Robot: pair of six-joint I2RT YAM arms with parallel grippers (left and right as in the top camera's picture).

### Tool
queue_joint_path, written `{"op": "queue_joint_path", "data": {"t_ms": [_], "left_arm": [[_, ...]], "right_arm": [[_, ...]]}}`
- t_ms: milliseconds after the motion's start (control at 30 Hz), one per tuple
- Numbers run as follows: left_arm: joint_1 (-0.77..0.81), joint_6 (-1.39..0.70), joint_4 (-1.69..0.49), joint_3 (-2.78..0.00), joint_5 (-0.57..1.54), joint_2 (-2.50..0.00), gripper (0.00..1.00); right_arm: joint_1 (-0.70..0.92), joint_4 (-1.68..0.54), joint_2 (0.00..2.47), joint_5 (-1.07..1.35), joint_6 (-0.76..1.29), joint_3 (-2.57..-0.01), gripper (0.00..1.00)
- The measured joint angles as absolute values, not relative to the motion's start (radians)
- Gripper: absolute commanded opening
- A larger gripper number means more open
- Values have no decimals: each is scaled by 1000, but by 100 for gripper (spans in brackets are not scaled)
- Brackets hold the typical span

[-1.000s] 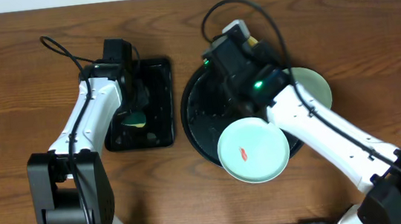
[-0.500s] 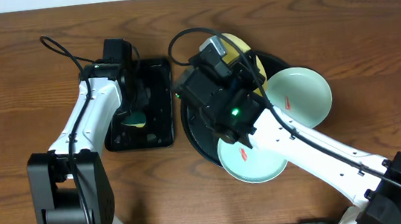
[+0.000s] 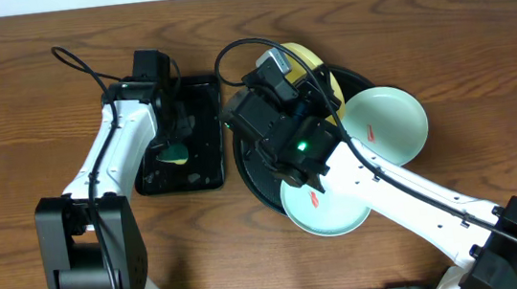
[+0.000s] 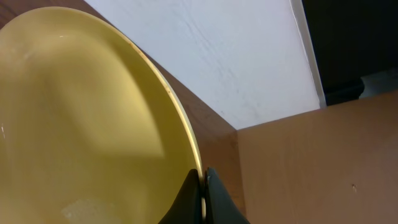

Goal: Clean dirty plates on tray and stack at the side
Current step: 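Lift the yellow plate with the right gripper and carry it right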

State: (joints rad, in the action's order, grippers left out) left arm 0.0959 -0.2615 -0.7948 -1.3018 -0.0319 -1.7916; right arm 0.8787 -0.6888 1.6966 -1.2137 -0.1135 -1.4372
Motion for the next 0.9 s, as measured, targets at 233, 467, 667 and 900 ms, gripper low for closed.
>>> {"op": "queue_joint_path", "data": {"t_ms": [233,467,667,900], "left_arm": [[96,-262,-795,-1302,-32,-1792,8],[96,-262,-794,-1302,-31,-1792,7],[96,-262,-794,-1302,-31,-1792,8],[96,-262,-795,-1302,-31,-1792,8]], "right_arm": [[854,-700,1696,-1172,-31,-1437,1],[602,-774,1696,-815,150,-1438,1],[290,-858,1653,-400,270,-1441,1],[-128,-926,1594,9,334,-1464,1]]}}
